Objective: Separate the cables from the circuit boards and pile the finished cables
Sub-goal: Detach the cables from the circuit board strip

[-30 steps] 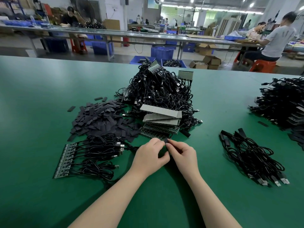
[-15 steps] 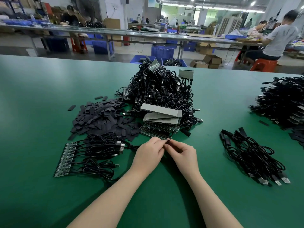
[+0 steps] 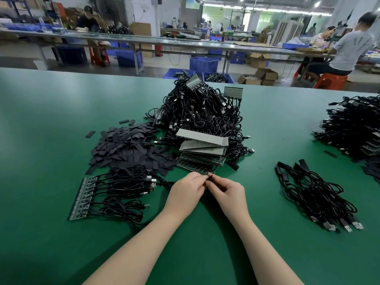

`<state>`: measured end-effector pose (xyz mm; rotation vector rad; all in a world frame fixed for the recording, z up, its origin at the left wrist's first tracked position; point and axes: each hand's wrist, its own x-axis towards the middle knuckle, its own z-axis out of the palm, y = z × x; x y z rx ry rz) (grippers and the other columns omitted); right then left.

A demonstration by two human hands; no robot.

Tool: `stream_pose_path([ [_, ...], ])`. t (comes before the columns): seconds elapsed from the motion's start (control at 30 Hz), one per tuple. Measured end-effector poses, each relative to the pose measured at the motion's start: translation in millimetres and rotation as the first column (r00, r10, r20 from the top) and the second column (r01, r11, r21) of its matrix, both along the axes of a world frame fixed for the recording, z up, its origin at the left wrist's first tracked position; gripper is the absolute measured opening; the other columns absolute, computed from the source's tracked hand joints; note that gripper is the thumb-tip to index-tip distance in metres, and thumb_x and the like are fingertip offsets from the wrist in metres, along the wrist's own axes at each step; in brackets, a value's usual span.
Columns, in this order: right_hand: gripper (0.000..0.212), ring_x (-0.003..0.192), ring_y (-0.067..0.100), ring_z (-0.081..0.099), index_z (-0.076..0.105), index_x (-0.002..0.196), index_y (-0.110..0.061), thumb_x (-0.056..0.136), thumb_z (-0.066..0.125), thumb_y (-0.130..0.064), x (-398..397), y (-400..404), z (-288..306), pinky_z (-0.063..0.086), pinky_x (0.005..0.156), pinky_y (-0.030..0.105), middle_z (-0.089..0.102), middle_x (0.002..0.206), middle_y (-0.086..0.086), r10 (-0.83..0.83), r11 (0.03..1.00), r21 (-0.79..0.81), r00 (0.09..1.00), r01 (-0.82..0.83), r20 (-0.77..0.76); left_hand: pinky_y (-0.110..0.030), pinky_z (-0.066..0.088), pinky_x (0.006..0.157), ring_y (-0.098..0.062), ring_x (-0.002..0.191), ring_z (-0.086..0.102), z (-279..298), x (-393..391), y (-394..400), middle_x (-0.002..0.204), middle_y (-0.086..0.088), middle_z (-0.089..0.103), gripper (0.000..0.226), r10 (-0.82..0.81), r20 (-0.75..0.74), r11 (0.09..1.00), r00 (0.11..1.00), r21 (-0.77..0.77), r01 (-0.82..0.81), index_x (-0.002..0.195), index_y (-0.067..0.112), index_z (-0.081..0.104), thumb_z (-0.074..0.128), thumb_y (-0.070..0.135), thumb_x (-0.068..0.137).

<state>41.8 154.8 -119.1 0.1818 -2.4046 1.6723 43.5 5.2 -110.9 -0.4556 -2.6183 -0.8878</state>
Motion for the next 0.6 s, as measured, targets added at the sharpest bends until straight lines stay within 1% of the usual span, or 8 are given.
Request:
stream_pose_path([
  [0.1, 0.032, 0.076, -0.013, 0.062, 0.072, 0.100, -0.045, 0.082, 0.082, -0.021, -1.1, 0.1, -0.3, 0.047, 0.073, 0.005, 0.071, 0.078, -0.032, 0.013, 1.000, -0.007, 0.999, -0.013, 0.032, -0.040, 0.050, 0.081, -0.022, 0.099, 0.061, 0.1, 0.1, -1.2, 0.108, -0.002, 0.066, 0.033, 0.000, 0.020, 1.000, 1.000, 0.016, 0.000, 0.118, 0.013, 0.068, 0.055, 0.006, 0.088],
  [0.17, 0.032, 0.074, -0.010, 0.061, 0.073, 0.105, -0.040, 0.081, 0.083, -0.022, -1.2, 0.1, -0.6, 0.048, 0.074, 0.007, 0.072, 0.079, -0.029, 0.017, 1.000, -0.007, 0.999, -0.017, 0.051, -0.040, 0.050, 0.081, -0.022, 0.098, 0.061, 0.2, 0.5, -1.5, 0.107, -0.003, 0.067, 0.033, -0.002, 0.025, 1.000, 1.000, 0.018, 0.001, 0.116, 0.012, 0.069, 0.057, 0.006, 0.086],
  [0.3, 0.025, 0.082, -0.015, 0.063, 0.076, 0.106, -0.031, 0.084, 0.079, -0.020, 0.1, 0.2, -0.3, 0.045, 0.075, 0.003, 0.069, 0.083, -0.038, 0.006, 0.999, -0.039, 0.998, -0.004, 0.060, -0.039, 0.050, 0.083, -0.021, 0.101, 0.061, -0.2, 0.0, -0.8, 0.109, -0.002, 0.066, 0.034, -0.005, 0.024, 1.000, 1.000, 0.030, 0.004, 0.120, 0.013, 0.067, 0.059, 0.009, 0.087],
  [0.4, 0.023, 0.087, -0.014, 0.065, 0.077, 0.108, -0.029, 0.086, 0.078, -0.020, 0.1, -0.1, 1.0, 0.046, 0.078, 0.006, 0.071, 0.088, -0.033, -0.021, 0.997, -0.072, 0.999, 0.024, 0.047, -0.037, 0.051, 0.084, -0.018, 0.102, 0.060, -0.3, 0.5, 0.1, 0.112, 0.000, 0.065, 0.038, -0.017, -0.008, 0.999, 1.000, 0.028, 0.017, 0.127, 0.016, 0.063, 0.058, 0.011, 0.090],
  [0.47, 0.020, 0.085, -0.010, 0.066, 0.078, 0.103, -0.030, 0.086, 0.077, -0.019, -0.7, 0.4, 2.0, 0.050, 0.080, 0.013, 0.074, 0.089, -0.027, -0.061, 0.990, -0.123, 0.997, 0.067, 0.052, -0.036, 0.050, 0.084, -0.018, 0.103, 0.059, -0.6, 1.0, 0.5, 0.115, 0.000, 0.063, 0.042, -0.014, -0.038, 1.000, 0.999, 0.022, 0.015, 0.135, 0.017, 0.057, 0.055, 0.010, 0.093],
  [0.5, 0.019, 0.082, -0.006, 0.066, 0.078, 0.098, -0.034, 0.086, 0.077, -0.019, -1.0, 0.7, 2.6, 0.051, 0.080, 0.017, 0.075, 0.087, -0.025, -0.081, 0.985, -0.149, 0.995, 0.088, 0.057, -0.036, 0.050, 0.084, -0.019, 0.103, 0.059, -0.8, 0.9, 0.5, 0.117, 0.000, 0.062, 0.044, -0.010, -0.047, 1.000, 0.999, 0.017, 0.011, 0.138, 0.016, 0.054, 0.052, 0.009, 0.094],
  [0.57, 0.026, 0.075, 0.001, 0.063, 0.074, 0.087, -0.044, 0.087, 0.077, -0.019, -1.0, 1.0, 3.5, 0.052, 0.076, 0.024, 0.075, 0.080, -0.019, -0.098, 0.981, -0.161, 0.994, 0.105, 0.053, -0.038, 0.050, 0.082, -0.022, 0.100, 0.059, -1.0, 0.1, 0.7, 0.116, -0.002, 0.062, 0.046, -0.008, -0.064, 1.000, 0.998, -0.009, 0.008, 0.141, 0.014, 0.050, 0.050, 0.008, 0.096],
  [0.6, 0.028, 0.072, 0.004, 0.061, 0.072, 0.082, -0.046, 0.088, 0.076, -0.019, -1.1, 0.9, 3.6, 0.050, 0.073, 0.026, 0.075, 0.077, -0.016, -0.100, 0.982, -0.155, 0.994, 0.106, 0.048, -0.039, 0.050, 0.081, -0.024, 0.098, 0.060, -0.8, 0.2, 0.9, 0.116, -0.003, 0.063, 0.046, -0.005, -0.075, 1.000, 0.997, -0.031, 0.003, 0.141, 0.014, 0.050, 0.049, 0.008, 0.096],
])
